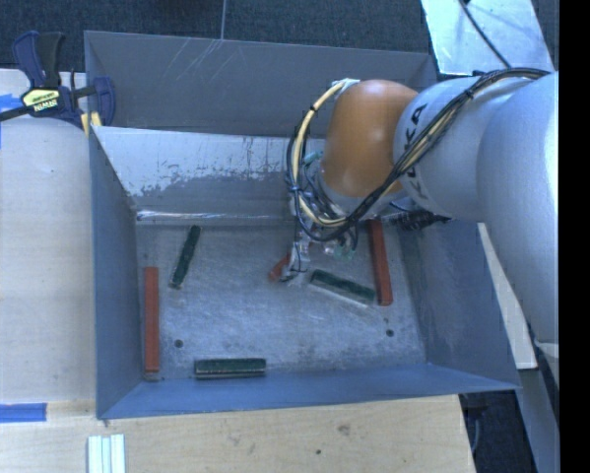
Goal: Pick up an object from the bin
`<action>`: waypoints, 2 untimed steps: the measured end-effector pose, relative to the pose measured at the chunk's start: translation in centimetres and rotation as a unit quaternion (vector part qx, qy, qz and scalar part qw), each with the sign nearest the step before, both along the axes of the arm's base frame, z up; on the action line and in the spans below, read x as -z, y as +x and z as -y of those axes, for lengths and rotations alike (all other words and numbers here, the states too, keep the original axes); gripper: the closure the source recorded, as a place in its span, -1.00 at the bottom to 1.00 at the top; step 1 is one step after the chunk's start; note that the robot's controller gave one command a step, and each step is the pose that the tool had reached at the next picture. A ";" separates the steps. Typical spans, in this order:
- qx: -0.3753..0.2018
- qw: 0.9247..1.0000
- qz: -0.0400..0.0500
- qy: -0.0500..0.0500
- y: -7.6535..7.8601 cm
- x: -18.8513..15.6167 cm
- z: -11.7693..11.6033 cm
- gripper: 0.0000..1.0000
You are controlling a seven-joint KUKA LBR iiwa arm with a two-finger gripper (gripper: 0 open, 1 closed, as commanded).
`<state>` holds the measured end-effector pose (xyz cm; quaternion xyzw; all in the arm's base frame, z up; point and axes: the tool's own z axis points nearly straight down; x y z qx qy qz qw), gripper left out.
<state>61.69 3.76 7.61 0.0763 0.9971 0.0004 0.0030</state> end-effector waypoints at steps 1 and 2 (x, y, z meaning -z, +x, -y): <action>0.000 1.000 0.001 0.000 0.1 -0.1 0.0 1.00; 0.000 1.000 -0.001 0.000 0.0 0.1 0.0 -1.00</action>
Offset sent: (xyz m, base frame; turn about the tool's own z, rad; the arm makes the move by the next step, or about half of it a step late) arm 0.0000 0.0000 0.0000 0.0000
